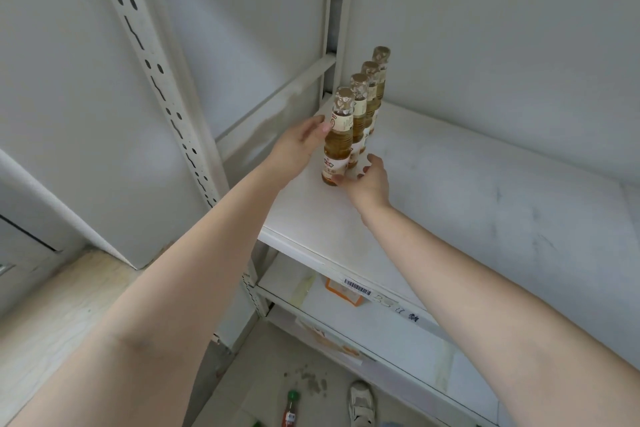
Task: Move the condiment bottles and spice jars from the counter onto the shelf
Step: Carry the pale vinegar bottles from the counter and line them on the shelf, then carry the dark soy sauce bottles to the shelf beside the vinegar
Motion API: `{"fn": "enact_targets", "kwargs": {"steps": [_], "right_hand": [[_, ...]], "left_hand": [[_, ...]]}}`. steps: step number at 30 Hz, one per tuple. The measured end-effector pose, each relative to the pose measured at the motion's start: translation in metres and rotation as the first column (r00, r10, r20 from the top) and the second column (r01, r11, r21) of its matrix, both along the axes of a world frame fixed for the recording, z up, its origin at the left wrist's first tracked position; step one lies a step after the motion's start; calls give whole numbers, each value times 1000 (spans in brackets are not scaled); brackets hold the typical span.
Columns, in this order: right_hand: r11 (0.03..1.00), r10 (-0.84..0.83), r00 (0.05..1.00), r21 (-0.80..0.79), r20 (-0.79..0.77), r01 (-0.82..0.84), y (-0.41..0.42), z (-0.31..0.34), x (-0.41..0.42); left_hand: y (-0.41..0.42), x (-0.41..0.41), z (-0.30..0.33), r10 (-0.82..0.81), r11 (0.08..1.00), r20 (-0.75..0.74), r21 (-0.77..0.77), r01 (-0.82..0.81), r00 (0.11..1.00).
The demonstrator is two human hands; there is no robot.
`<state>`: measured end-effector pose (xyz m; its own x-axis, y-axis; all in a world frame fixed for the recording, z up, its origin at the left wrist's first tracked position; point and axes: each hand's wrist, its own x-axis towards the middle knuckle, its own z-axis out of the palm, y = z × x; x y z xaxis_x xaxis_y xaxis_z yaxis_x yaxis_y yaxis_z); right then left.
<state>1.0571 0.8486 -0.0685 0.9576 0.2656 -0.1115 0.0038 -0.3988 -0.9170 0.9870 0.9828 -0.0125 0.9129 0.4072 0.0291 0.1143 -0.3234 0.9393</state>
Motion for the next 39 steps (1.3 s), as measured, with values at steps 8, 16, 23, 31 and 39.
{"fn": "enact_targets", "kwargs": {"steps": [8,16,23,31,39], "right_hand": [[990,-57,989,-121,138,74,-88,25,-64],[885,-37,961,-439,274,159,-227,41,-187],[681,-185,966,-686,179,257,-382,20,-323],[547,-499,860,-730,109,410,-549,-12,-497],[385,-792,609,-738,43,553,-695,-34,-711]], "left_hand": [[-58,-93,-2,122,980,-66,163,-110,990],[-191,-158,-14,-281,780,-68,565,269,957],[-332,-231,-58,-578,554,-208,610,566,789],[-520,-321,-75,-793,250,-309,621,743,525],[-722,-490,-102,-917,-118,-382,537,835,116]]}}
